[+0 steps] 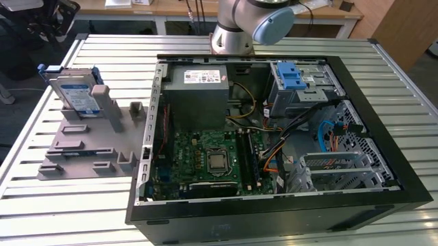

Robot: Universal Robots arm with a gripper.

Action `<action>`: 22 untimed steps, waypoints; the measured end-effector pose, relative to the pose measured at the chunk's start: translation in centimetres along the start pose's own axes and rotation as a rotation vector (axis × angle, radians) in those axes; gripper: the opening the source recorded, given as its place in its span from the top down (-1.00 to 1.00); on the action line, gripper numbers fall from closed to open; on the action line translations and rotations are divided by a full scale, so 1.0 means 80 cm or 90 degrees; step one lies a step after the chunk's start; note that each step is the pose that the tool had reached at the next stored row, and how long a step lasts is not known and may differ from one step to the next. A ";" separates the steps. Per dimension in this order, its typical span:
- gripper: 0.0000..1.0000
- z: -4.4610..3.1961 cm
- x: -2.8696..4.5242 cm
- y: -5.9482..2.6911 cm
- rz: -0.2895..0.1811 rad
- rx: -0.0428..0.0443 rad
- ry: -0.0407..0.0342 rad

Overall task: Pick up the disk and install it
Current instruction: 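Reach for the disk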

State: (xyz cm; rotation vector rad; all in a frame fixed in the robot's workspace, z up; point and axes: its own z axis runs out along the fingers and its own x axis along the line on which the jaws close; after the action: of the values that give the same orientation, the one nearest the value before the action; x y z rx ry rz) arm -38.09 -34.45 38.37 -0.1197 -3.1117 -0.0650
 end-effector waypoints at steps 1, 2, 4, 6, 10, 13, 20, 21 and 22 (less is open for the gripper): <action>0.79 0.0002 0.0027 0.000 0.000 0.0000 0.0000; 0.79 0.0004 0.0054 0.000 0.000 0.0000 0.0000; 0.79 0.0008 0.0111 0.000 0.000 0.0000 0.0000; 0.79 0.0012 0.0168 -0.001 0.000 0.0000 0.0000; 0.79 0.0016 0.0257 -0.002 0.000 0.0000 0.0000; 0.79 0.0018 0.0321 -0.002 0.000 0.0000 0.0000; 0.79 0.0027 0.0514 -0.004 0.000 0.0000 0.0000; 0.79 0.0029 0.0545 -0.004 0.000 0.0000 0.0000; 0.79 0.0029 0.0570 -0.004 0.000 0.0000 0.0000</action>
State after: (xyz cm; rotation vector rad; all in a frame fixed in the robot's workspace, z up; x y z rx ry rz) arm -42.66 -34.42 38.25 -0.1198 -3.1117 -0.0649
